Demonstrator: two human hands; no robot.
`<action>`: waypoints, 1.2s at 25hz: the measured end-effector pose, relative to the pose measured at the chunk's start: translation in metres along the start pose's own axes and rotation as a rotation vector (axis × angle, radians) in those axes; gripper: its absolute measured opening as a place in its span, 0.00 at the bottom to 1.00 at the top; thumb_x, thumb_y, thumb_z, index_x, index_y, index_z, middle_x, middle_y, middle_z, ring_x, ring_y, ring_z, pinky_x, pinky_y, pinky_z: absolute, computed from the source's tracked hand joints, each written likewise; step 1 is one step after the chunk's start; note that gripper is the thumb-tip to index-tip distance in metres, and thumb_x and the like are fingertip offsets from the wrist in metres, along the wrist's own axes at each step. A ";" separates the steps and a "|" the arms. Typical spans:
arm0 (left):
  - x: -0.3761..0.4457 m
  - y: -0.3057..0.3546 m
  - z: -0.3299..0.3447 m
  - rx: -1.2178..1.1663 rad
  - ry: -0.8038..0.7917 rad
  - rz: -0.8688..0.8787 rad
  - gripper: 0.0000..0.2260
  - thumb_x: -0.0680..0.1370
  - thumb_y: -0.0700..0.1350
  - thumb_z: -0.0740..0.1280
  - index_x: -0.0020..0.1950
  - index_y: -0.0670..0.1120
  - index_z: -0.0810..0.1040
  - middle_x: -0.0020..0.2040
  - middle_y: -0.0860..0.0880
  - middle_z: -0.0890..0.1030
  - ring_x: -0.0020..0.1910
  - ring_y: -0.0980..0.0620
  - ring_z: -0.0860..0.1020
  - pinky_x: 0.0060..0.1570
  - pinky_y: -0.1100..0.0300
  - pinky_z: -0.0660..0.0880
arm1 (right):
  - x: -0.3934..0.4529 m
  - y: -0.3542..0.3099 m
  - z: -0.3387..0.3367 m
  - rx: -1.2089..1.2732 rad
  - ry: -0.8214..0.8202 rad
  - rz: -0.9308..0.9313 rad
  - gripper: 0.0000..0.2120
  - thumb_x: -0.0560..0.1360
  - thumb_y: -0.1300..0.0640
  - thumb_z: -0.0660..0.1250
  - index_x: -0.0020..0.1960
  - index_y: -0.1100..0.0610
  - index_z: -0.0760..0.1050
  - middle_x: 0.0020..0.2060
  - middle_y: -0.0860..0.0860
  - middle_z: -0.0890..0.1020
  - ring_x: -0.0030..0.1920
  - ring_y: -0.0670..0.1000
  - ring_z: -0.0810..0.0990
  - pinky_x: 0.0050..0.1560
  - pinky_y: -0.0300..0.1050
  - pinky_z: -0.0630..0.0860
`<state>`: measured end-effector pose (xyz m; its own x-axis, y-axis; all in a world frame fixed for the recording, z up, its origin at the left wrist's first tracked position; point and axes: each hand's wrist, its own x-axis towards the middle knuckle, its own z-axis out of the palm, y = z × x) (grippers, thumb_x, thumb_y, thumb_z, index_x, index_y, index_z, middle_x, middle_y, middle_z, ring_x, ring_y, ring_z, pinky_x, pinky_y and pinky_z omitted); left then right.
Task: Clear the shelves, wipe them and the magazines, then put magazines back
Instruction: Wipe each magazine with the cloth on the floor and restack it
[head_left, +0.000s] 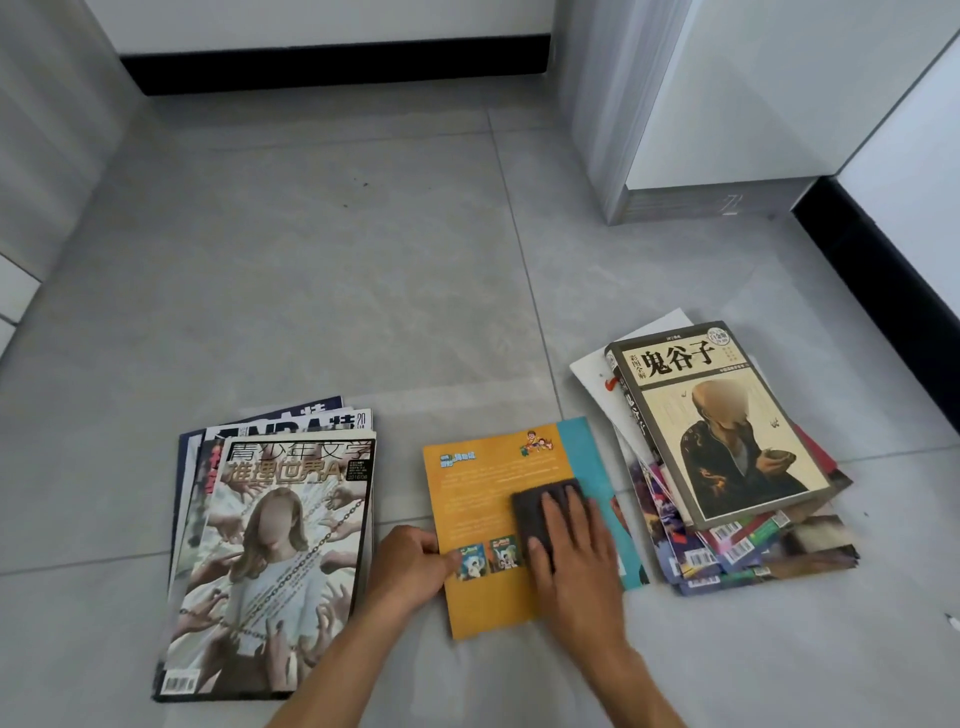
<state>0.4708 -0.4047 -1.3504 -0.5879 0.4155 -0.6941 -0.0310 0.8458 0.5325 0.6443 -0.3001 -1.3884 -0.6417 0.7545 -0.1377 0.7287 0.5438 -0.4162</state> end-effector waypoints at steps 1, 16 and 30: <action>0.002 -0.001 -0.002 0.041 -0.011 -0.004 0.07 0.71 0.48 0.73 0.37 0.45 0.84 0.32 0.51 0.83 0.32 0.53 0.79 0.34 0.60 0.72 | -0.009 -0.015 0.009 -0.011 0.005 -0.064 0.28 0.83 0.40 0.47 0.76 0.53 0.68 0.76 0.54 0.66 0.77 0.59 0.61 0.74 0.55 0.57; 0.008 -0.007 0.000 0.149 0.025 0.098 0.09 0.74 0.45 0.70 0.35 0.44 0.81 0.32 0.48 0.82 0.34 0.52 0.80 0.32 0.61 0.69 | 0.084 -0.067 0.034 -0.029 -0.008 -0.504 0.25 0.80 0.50 0.56 0.76 0.52 0.66 0.74 0.52 0.69 0.75 0.57 0.65 0.76 0.57 0.62; 0.008 -0.013 0.003 0.076 0.033 0.074 0.09 0.75 0.48 0.71 0.38 0.44 0.82 0.30 0.49 0.82 0.34 0.48 0.81 0.38 0.55 0.76 | -0.034 -0.014 0.036 -0.060 0.109 -0.442 0.30 0.75 0.49 0.62 0.77 0.51 0.66 0.77 0.51 0.65 0.78 0.57 0.61 0.74 0.59 0.58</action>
<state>0.4689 -0.4112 -1.3641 -0.6125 0.4677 -0.6372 0.0746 0.8367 0.5425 0.6475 -0.3460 -1.4101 -0.8676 0.4778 0.1382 0.4054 0.8403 -0.3600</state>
